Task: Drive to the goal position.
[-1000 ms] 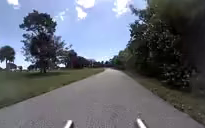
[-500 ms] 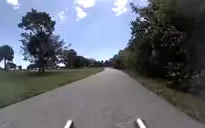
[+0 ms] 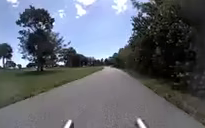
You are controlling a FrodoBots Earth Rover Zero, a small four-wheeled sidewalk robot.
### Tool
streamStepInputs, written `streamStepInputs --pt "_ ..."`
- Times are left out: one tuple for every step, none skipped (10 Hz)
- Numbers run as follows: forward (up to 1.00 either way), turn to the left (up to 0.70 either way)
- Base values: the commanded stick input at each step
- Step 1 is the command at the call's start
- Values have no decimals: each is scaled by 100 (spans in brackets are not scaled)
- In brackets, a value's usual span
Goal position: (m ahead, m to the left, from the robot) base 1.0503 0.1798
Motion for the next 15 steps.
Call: streamStepInputs --pt "50 0" --pt "50 0" --pt "50 0" --pt "50 0" --pt "50 0" --pt "50 0" --pt "50 0" --pt "50 0" --pt "50 0" --pt "50 0" --pt "50 0" --pt "50 0" --pt "50 0" --pt "50 0" --pt "50 0"
